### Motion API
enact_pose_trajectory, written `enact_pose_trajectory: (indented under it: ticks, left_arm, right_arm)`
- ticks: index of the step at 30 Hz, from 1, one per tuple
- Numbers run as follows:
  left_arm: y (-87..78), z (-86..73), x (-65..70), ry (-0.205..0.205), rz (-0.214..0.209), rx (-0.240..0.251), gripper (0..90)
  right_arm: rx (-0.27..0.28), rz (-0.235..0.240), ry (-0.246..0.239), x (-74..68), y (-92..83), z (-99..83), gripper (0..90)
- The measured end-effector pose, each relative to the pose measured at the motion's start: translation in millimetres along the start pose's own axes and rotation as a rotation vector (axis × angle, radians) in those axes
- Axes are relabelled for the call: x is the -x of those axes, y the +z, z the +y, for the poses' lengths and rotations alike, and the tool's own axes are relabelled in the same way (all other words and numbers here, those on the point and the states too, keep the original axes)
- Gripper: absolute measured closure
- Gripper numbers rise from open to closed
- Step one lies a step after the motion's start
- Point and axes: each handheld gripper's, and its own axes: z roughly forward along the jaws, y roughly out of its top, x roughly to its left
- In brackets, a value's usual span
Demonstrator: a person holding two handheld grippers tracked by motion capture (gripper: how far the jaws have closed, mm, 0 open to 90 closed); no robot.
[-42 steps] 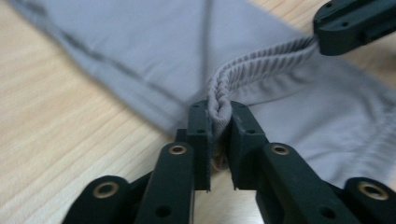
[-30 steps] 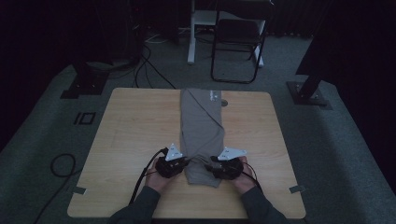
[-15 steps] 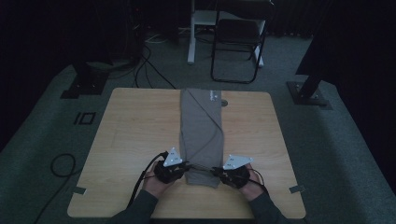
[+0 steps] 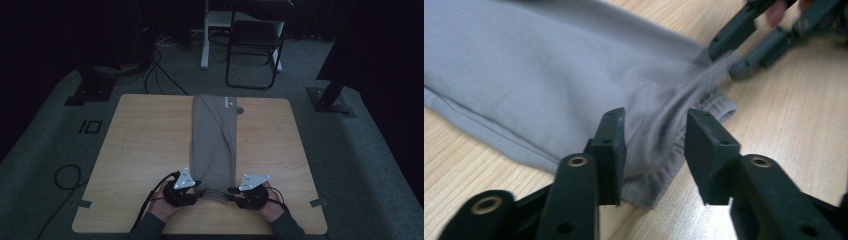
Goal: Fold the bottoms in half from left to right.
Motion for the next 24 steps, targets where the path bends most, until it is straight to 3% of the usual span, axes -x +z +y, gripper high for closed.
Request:
enact_pose_trajectory:
  ticks: [3,8,12,15,18,24]
  left_arm:
    - [-4.6,2.3,-6.4,-0.015,0.009,0.032,54.9]
    - [9.3,4.9,-28.6,-0.072,0.101,0.011,55.5]
    - [30.1,9.6,-54.8,-0.116,0.197,-0.006,56.4]
    - [42.8,14.2,-73.3,-0.162,0.244,-0.002,57.7]
    - [57.9,22.0,-92.3,-0.204,0.319,-0.020,57.2]
    - [83.7,33.5,-122.1,-0.288,0.403,-0.069,52.4]
  right_arm:
    - [0.045,0.020,0.027,5.5,-5.9,2.3,58.7]
    - [0.082,-0.042,0.094,22.4,-7.6,9.3,56.1]
    - [0.065,-0.119,0.152,41.9,8.5,14.7,55.4]
    - [0.048,-0.181,0.162,51.9,21.3,18.7,54.8]
    - [0.037,-0.257,0.169,62.8,32.8,24.7,52.6]
    - [0.058,-0.378,0.251,97.9,52.2,37.3,51.6]
